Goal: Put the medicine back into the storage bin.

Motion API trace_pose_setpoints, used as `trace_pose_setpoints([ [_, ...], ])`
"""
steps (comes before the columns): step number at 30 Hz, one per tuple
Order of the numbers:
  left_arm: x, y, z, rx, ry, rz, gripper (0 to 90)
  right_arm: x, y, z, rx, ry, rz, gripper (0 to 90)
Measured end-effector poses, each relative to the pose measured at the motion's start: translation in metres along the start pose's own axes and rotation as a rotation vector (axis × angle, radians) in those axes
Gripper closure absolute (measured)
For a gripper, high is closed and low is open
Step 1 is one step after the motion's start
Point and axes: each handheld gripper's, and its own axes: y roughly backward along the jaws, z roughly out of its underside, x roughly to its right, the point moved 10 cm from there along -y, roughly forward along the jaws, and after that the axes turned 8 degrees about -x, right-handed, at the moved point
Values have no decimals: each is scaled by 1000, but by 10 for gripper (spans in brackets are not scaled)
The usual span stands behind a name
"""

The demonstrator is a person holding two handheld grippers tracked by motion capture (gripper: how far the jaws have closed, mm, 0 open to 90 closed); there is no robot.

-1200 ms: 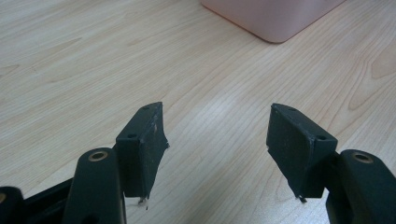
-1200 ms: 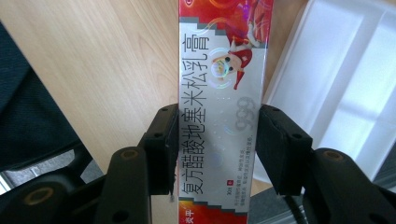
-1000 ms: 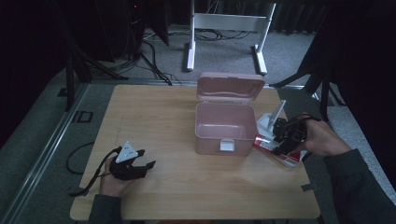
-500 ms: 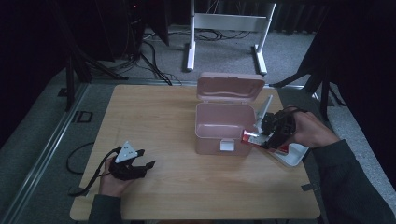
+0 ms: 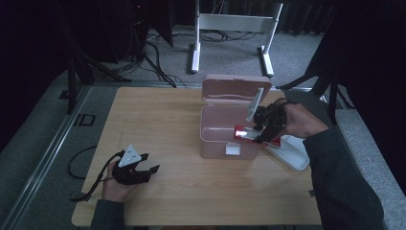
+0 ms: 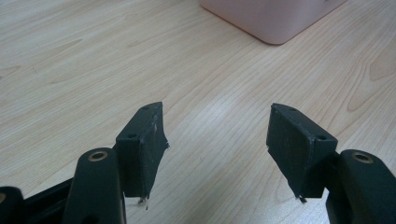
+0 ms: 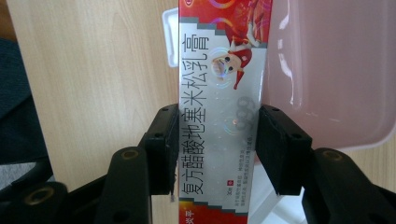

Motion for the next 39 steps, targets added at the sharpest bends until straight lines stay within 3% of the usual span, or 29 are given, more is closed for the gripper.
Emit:
trace_pose_setpoints([
  [9,0,-1,0,-1,-1,3,373,10,-13,-24,-43,45,-18,515],
  [14,0,0,0,1,0,2,373,15,-15,-34,-39,60,-23,516],
  [19,0,0,0,2,-1,3,373,17,-22,-47,-46,110,-25,516],
  [39,0,0,0,2,0,3,373,20,-37,-47,-115,136,-12,514],
])
